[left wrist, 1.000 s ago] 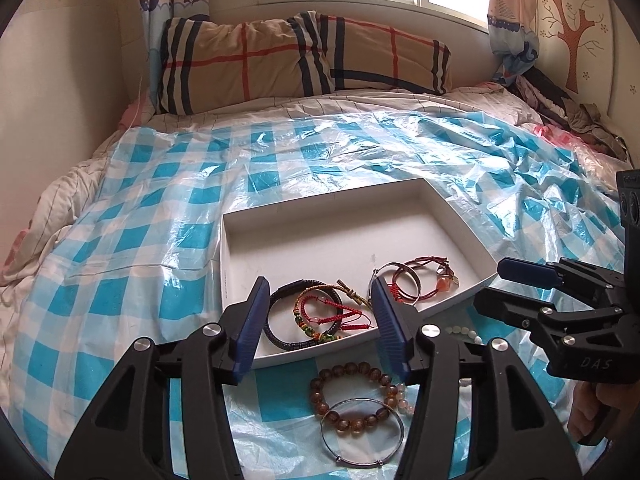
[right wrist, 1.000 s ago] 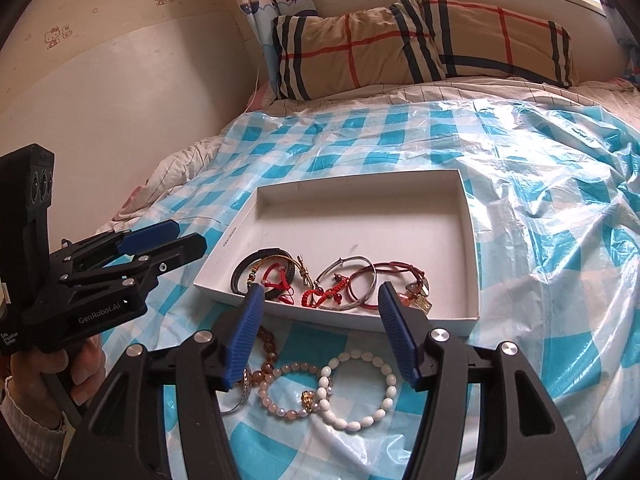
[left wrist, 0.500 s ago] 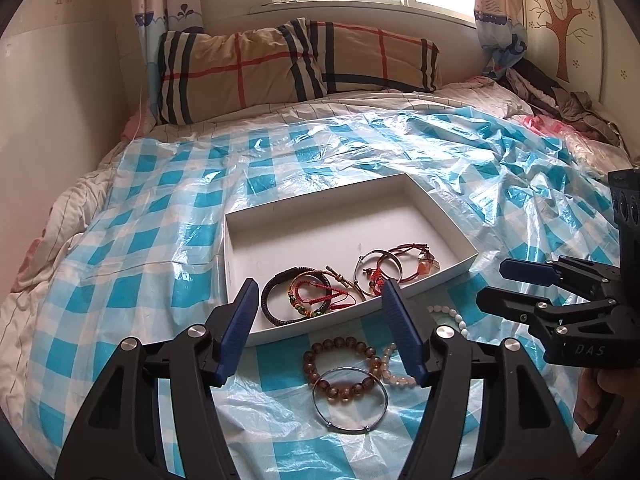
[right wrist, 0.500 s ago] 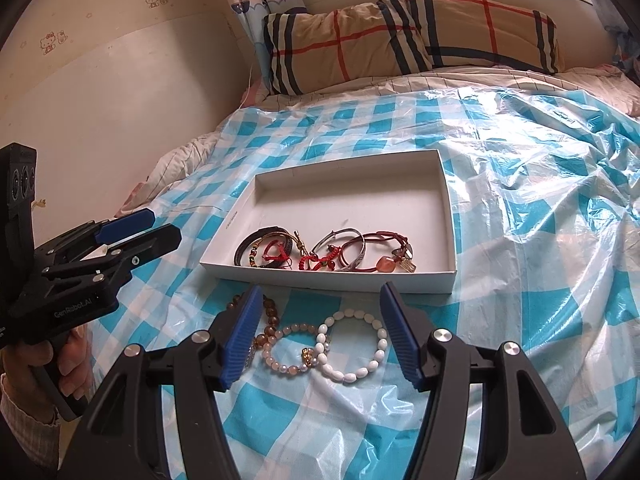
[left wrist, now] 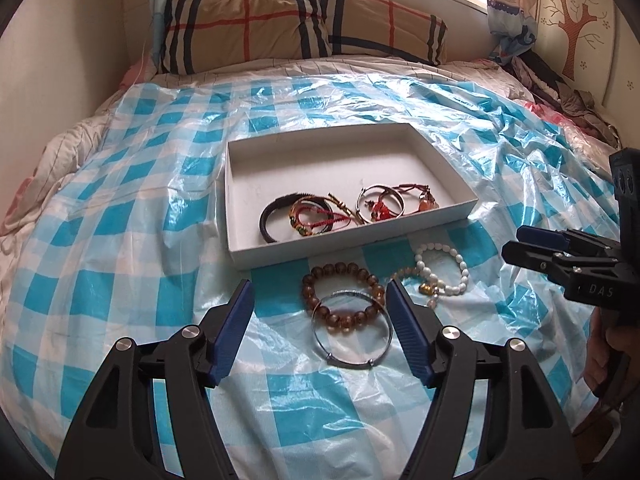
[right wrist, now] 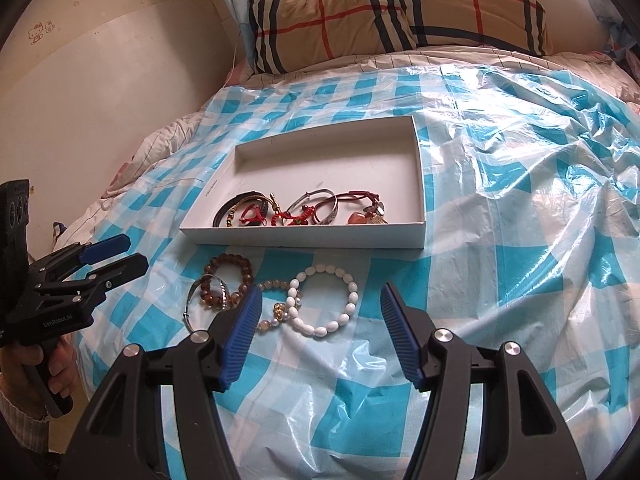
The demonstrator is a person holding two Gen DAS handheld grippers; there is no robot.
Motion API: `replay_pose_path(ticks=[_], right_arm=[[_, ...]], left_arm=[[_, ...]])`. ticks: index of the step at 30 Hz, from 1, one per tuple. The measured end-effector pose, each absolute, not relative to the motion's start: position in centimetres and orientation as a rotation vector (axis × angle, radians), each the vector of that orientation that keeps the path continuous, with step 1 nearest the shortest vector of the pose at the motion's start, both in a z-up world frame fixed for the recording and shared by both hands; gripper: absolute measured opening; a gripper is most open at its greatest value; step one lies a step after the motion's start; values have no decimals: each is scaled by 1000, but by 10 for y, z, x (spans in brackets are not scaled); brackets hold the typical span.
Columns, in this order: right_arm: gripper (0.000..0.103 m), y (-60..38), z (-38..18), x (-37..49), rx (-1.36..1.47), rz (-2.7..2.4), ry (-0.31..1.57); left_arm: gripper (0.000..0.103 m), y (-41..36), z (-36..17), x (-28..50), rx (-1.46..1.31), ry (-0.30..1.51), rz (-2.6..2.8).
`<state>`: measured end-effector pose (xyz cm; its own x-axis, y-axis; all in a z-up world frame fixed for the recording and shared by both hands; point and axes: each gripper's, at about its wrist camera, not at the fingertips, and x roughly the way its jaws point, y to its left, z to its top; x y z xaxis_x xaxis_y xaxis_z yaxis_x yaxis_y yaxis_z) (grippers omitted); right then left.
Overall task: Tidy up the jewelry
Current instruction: 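Move the right gripper to the white bead bracelet while the left approaches the silver bangle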
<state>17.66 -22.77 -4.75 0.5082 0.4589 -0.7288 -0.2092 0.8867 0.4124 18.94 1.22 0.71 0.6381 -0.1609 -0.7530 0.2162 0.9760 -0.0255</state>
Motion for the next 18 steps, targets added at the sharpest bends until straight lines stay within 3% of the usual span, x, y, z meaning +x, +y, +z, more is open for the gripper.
replay_pose_path(ticks=[8, 16, 17, 18], right_arm=[[60, -217, -72, 193, 268, 417, 1007], [48, -194, -104, 219, 164, 392, 1090], [43, -194, -107, 218, 159, 386, 1096], [38, -194, -107, 216, 149, 385, 1103]], left_arm=[[65, 3, -14, 190, 103, 875, -261], [64, -4, -33, 207, 139, 904, -233], [60, -4, -38, 208, 138, 921, -242], [46, -5, -43, 209, 142, 942, -253]])
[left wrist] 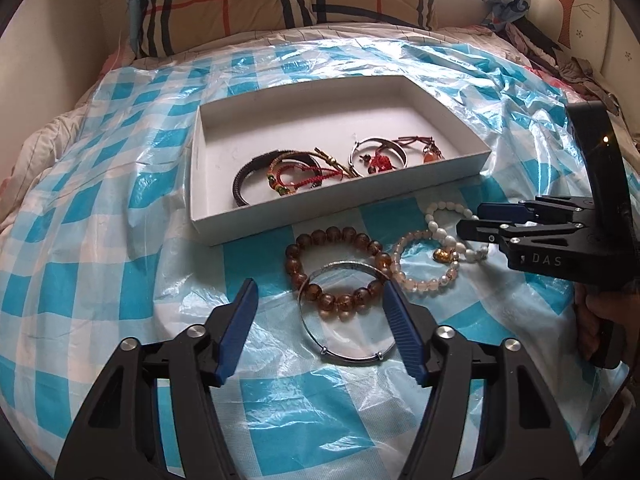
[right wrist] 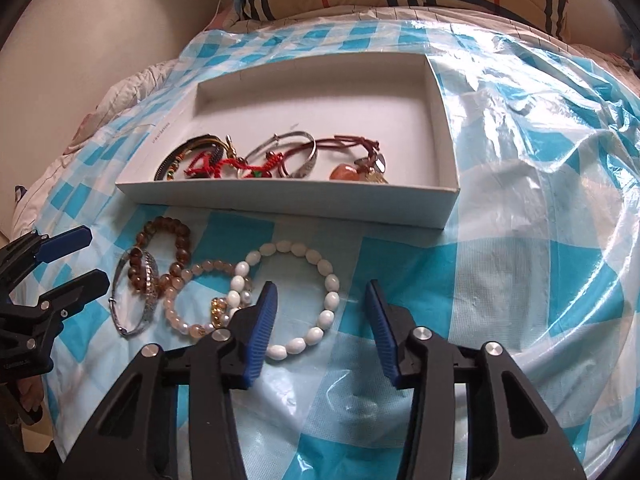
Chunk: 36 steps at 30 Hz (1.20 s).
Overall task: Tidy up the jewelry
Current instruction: 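Move the right gripper to the white bead bracelet while the left approaches the silver bangle, then grasp the white bead bracelet with the right gripper while the left grasps the silver bangle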
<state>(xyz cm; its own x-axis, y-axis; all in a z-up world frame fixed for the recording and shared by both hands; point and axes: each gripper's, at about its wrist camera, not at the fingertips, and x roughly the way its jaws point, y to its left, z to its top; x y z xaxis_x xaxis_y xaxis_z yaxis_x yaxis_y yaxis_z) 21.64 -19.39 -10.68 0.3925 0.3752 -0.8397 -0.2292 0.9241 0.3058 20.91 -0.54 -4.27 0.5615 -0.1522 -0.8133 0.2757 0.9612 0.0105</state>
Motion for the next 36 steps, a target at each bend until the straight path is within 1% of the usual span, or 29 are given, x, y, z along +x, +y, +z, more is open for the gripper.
replay_pose_path(ticks=[1, 2, 3, 5, 6, 9, 13, 16, 17, 18, 19, 20, 22, 23, 24, 25, 26, 27, 28, 29, 31, 32, 36], right_arm=[[34, -194, -106, 214, 143, 391, 1107], [22, -194, -106, 211, 139, 396, 1115], [19, -195, -106, 207, 135, 401, 1120], [17, -197, -104, 197, 131, 411, 1132], [13, -199, -102, 191, 134, 415, 1137], [10, -209, -96, 171, 175, 435, 1153], [10, -218, -80, 143, 191, 464, 1158], [10, -222, -75, 139, 208, 473, 1156], [12, -223, -75, 142, 206, 466, 1158], [24, -224, -75, 145, 206, 455, 1152], [29, -224, -76, 149, 209, 451, 1146], [33, -222, -77, 153, 212, 452, 1146], [33, -216, -83, 160, 202, 455, 1150], [33, -212, -88, 163, 187, 454, 1160], [33, -207, -94, 163, 166, 449, 1166], [33, -204, -98, 162, 149, 444, 1161], [33, -202, -99, 160, 136, 438, 1151], [30, -201, -98, 158, 132, 439, 1144], [27, -201, -98, 157, 141, 445, 1144], [19, -202, -97, 156, 148, 449, 1145], [15, -204, -94, 153, 165, 461, 1150], [9, -205, -91, 150, 175, 470, 1153], [8, -205, -74, 133, 186, 507, 1146]], left_arm=[[37, -7, -48, 210, 149, 970, -263], [18, -8, -54, 209, 151, 996, -276], [5, -9, -58, 207, 152, 1015, -291], [0, -10, -61, 199, 149, 1033, -322], [0, -11, -60, 194, 142, 1035, -339], [0, -6, -51, 179, 99, 1049, -390], [0, 11, -37, 161, 72, 1056, -419], [0, 21, -29, 162, 86, 1034, -383], [1, 24, -27, 166, 80, 1026, -369], [1, 25, -25, 172, 77, 1015, -354], [1, 25, -24, 177, 74, 1004, -349], [4, 22, -24, 183, 72, 996, -348], [19, 15, -29, 196, 91, 987, -321], [38, 11, -34, 202, 107, 982, -302], [42, 8, -40, 207, 121, 984, -281], [42, 6, -48, 212, 125, 1000, -271], [32, 5, -55, 215, 110, 1025, -278], [12, 4, -60, 216, 99, 1043, -282], [10, 3, -63, 213, 99, 1044, -295], [8, 3, -62, 209, 96, 1039, -309], [4, 5, -56, 200, 76, 1038, -337], [2, 7, -51, 195, 57, 1041, -351], [2, 20, -34, 169, 27, 1047, -383]])
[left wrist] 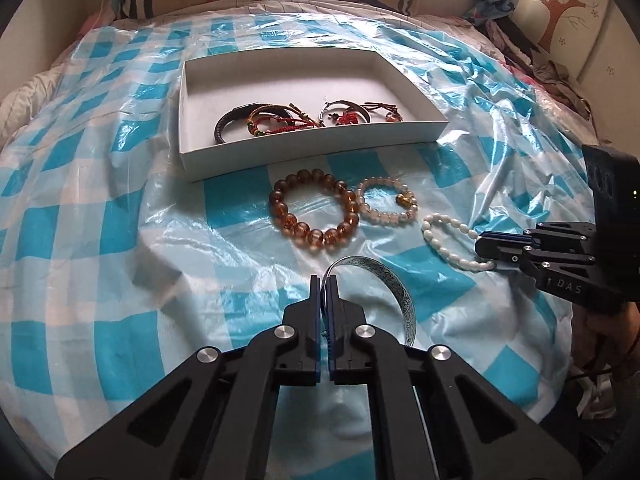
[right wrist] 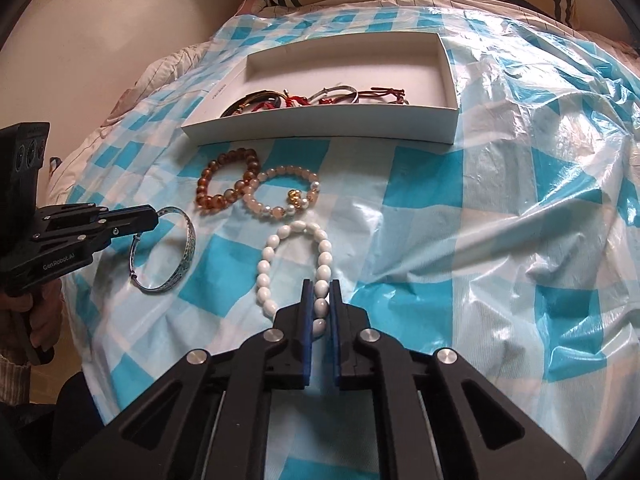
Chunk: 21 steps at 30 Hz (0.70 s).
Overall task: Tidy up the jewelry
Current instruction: 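Grasp the white bead bracelet with the right gripper while the left grasps the silver bangle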
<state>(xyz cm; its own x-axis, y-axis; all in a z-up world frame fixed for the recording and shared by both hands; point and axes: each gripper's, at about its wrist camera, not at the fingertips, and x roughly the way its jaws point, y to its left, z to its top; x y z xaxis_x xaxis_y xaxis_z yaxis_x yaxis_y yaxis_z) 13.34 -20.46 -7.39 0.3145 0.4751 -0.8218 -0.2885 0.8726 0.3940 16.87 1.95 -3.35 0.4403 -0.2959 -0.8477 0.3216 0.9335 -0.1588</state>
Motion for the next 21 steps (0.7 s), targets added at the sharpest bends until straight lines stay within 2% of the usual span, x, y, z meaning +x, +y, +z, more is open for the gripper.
replay_pose_path(ticks=[5, 7, 8, 9, 17, 19, 20, 21], right_arm=[[9, -206, -67, 127, 187, 498, 1154], [18, -212, -66, 132, 223, 477, 1146], [33, -215, -65, 135, 237, 466, 1137], [40, -216, -65, 138, 246, 462, 1134], [40, -199, -95, 148, 204, 439, 1170], [27, -199, -94, 146, 204, 439, 1165], [17, -200, -93, 146, 208, 444, 1165], [12, -200, -93, 145, 207, 447, 1164]], left_arm=[[2, 27, -42, 153, 68, 1087, -345], [2, 26, -43, 151, 78, 1081, -334], [3, 25, -42, 150, 84, 1073, -327], [3, 23, -42, 150, 91, 1069, -321], [5, 19, -54, 150, 102, 1064, -304], [5, 17, -54, 149, 107, 1060, -301], [5, 17, -55, 149, 105, 1059, -298], [5, 16, -56, 149, 101, 1058, -294]])
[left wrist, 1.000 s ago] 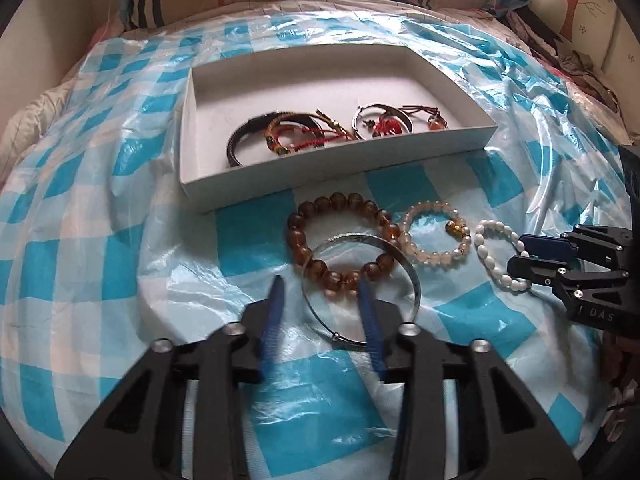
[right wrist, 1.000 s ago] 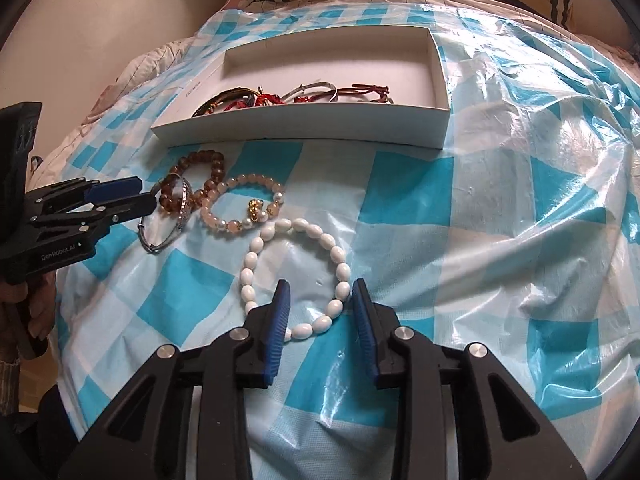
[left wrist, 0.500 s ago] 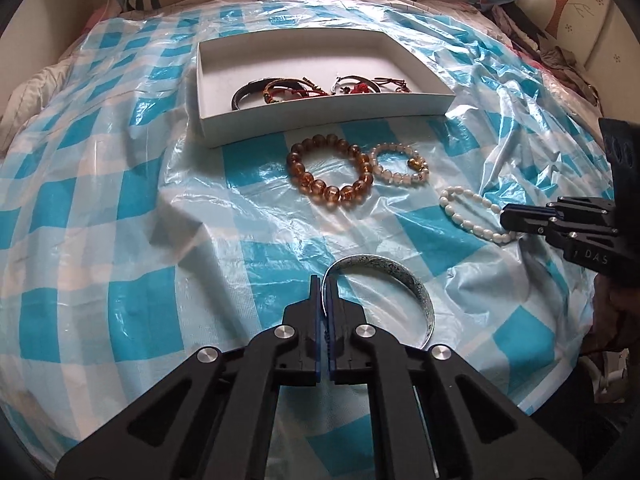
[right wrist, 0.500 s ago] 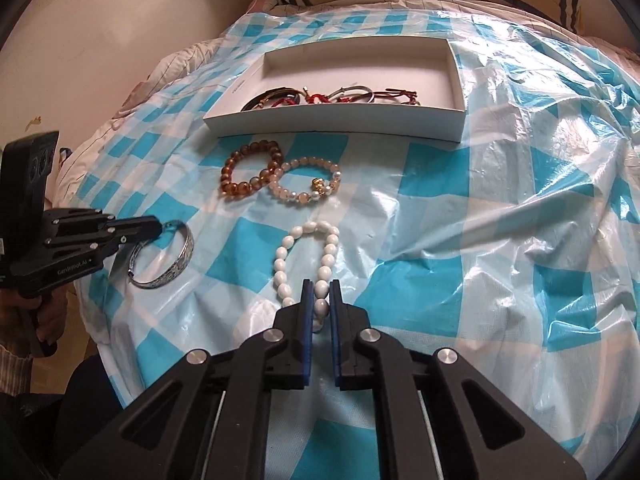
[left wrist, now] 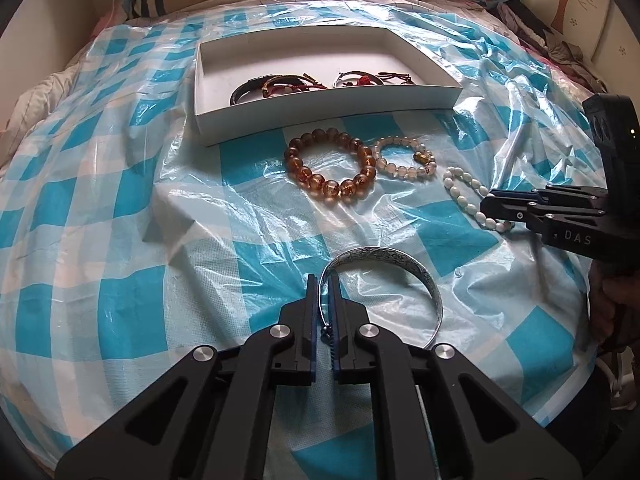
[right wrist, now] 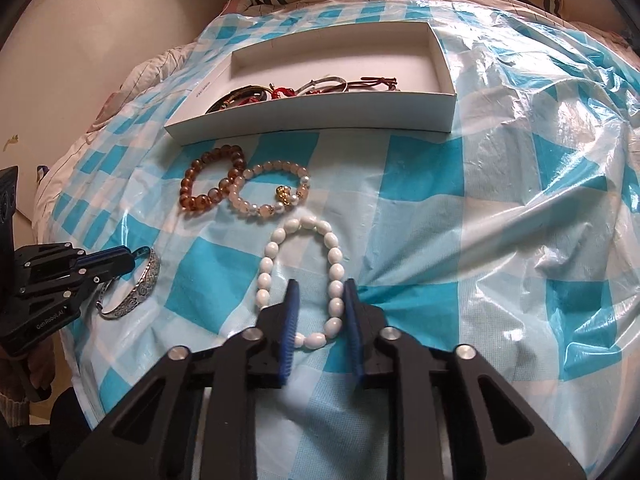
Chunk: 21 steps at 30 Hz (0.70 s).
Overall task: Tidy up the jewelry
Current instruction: 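Grasp the white bead bracelet with the right gripper while the left grasps the silver bangle, then lift the white bead bracelet with the right gripper while the left lifts the silver bangle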
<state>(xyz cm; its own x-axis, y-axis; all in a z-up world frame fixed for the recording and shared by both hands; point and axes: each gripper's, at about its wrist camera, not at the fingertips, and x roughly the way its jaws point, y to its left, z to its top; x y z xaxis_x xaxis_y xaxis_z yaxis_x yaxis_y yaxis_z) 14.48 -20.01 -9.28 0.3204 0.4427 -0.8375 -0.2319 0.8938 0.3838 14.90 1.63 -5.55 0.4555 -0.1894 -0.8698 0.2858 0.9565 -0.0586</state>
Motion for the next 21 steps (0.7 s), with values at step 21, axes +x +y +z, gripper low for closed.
replay_pose_path(ticks=[21], right_arm=[[8, -217, -72, 128, 419, 475, 1123]], left_arm=[[4, 16, -51, 137, 8, 1031, -279]])
